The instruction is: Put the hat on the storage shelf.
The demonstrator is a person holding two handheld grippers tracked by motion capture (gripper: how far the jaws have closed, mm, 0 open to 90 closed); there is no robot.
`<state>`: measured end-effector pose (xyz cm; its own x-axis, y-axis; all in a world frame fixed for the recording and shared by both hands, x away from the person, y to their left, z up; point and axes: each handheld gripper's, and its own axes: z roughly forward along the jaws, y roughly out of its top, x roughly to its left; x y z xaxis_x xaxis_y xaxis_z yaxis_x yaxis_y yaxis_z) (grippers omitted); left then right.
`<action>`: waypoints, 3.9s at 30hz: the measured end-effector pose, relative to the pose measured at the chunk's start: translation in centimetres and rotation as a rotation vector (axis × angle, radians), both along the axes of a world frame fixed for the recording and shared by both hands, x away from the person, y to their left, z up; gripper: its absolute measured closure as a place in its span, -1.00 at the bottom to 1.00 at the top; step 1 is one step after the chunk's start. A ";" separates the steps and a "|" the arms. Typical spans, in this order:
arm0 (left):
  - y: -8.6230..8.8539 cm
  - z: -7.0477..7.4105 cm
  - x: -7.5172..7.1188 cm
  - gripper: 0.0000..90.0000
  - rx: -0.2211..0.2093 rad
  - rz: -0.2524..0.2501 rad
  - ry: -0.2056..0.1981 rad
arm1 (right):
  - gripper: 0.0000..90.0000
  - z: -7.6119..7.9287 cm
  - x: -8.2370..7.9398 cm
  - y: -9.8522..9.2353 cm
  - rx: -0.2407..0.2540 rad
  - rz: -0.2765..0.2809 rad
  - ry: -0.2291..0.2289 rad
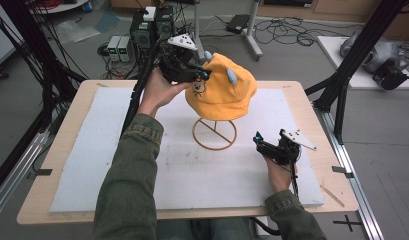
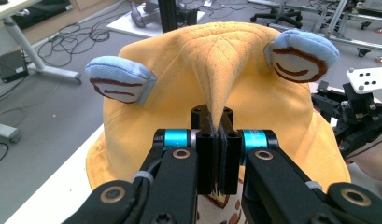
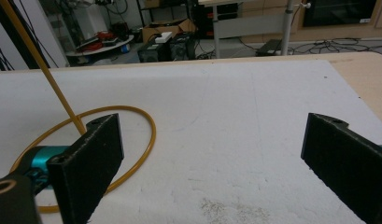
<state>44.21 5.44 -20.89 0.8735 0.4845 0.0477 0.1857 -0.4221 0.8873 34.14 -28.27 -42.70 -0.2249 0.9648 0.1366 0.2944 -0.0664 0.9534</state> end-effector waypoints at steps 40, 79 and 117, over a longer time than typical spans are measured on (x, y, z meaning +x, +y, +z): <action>4.4 2.2 -2.9 -0.45 -0.175 0.215 -0.178 | -0.88 0.1 -0.1 0.1 -0.010 -0.003 -0.008; 18.0 -13.5 -11.8 -0.45 -0.353 0.973 -0.455 | -0.88 0.1 -0.3 0.3 -0.023 -0.002 -0.010; 18.3 -22.5 -12.2 -0.48 -0.275 1.096 -0.302 | -0.88 0.1 -0.6 0.3 -0.033 -0.026 -0.029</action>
<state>31.96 23.77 -43.42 -0.0475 0.9980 -0.0424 0.0973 0.0468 0.9942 33.52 -27.94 -42.58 -0.2028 0.9743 0.0980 0.2652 -0.0416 0.9633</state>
